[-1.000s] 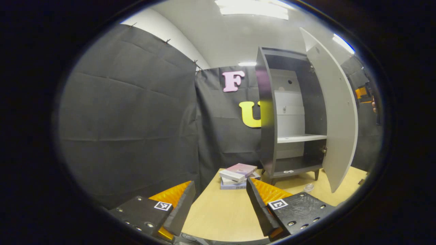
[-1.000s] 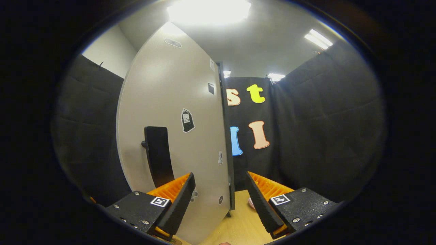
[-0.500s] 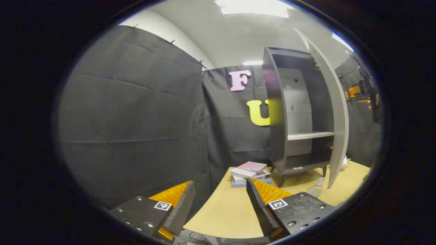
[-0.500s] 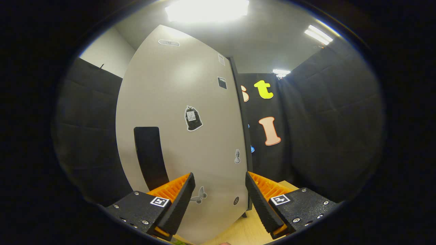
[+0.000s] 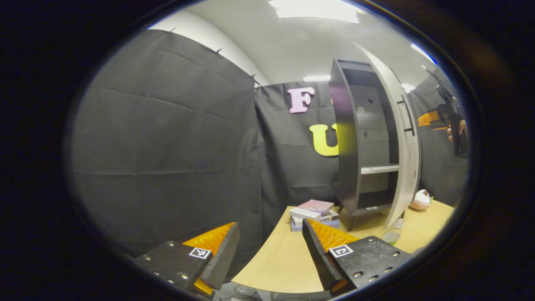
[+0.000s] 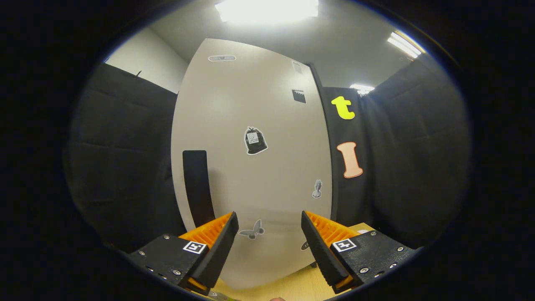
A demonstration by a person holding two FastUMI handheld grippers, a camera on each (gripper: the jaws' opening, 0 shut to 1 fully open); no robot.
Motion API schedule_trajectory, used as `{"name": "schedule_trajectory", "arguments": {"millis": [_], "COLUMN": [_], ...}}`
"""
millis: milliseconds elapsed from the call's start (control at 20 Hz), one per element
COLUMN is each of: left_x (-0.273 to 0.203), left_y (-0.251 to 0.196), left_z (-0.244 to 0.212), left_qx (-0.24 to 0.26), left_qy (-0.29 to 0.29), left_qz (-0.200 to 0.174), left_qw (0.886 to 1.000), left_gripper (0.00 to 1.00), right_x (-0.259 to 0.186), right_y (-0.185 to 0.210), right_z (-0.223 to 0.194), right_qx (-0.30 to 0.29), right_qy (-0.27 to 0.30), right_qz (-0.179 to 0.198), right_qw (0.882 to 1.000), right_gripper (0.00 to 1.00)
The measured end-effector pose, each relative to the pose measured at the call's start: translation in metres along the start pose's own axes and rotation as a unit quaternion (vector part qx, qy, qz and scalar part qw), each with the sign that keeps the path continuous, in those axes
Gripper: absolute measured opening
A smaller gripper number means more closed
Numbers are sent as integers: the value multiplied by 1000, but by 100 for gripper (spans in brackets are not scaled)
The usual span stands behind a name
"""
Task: Open the cabinet door with the right hand, grasp the bottle in the cabinet with the left hand and place it on the coaster, then close the cabinet door with the right hand.
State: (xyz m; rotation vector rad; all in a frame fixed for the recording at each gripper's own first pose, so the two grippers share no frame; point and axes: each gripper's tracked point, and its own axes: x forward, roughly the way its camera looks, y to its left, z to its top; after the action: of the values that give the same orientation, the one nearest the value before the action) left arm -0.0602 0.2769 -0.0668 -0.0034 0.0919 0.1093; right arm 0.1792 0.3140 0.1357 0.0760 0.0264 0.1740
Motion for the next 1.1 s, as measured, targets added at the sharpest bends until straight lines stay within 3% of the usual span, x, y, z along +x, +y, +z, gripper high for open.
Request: {"name": "schedule_trajectory", "arguments": {"millis": [100,350,450,800,850,900,1100], "left_x": [3,15,21,31,30,30,30], "left_y": [-2,-24,-36,-107,-117,-128,-170], "left_z": [2,17,25,54,57,60,72], "left_qx": [-1,-8,-9,-21,-23,-24,-21], "left_qy": [0,-7,-11,-21,-22,-23,-24], "left_qz": [-4,-26,-31,-72,-76,-80,-92], "left_qw": [1000,1000,999,997,997,996,995], "left_gripper": [82,91,86,86,91,82,91], "right_x": [1,-2,-4,-19,-20,-20,-22], "right_y": [0,-2,-5,-23,-26,-29,-42], "right_z": [-1,-1,0,4,3,5,7], "right_qx": [-2,-5,-10,-19,-20,-22,-20], "right_qy": [2,4,1,-5,-6,-9,-16], "right_qz": [1,4,7,6,4,1,-9], "right_qw": [1000,1000,1000,1000,1000,1000,1000], "right_gripper": [94,94,94,94,94,94,94]}}
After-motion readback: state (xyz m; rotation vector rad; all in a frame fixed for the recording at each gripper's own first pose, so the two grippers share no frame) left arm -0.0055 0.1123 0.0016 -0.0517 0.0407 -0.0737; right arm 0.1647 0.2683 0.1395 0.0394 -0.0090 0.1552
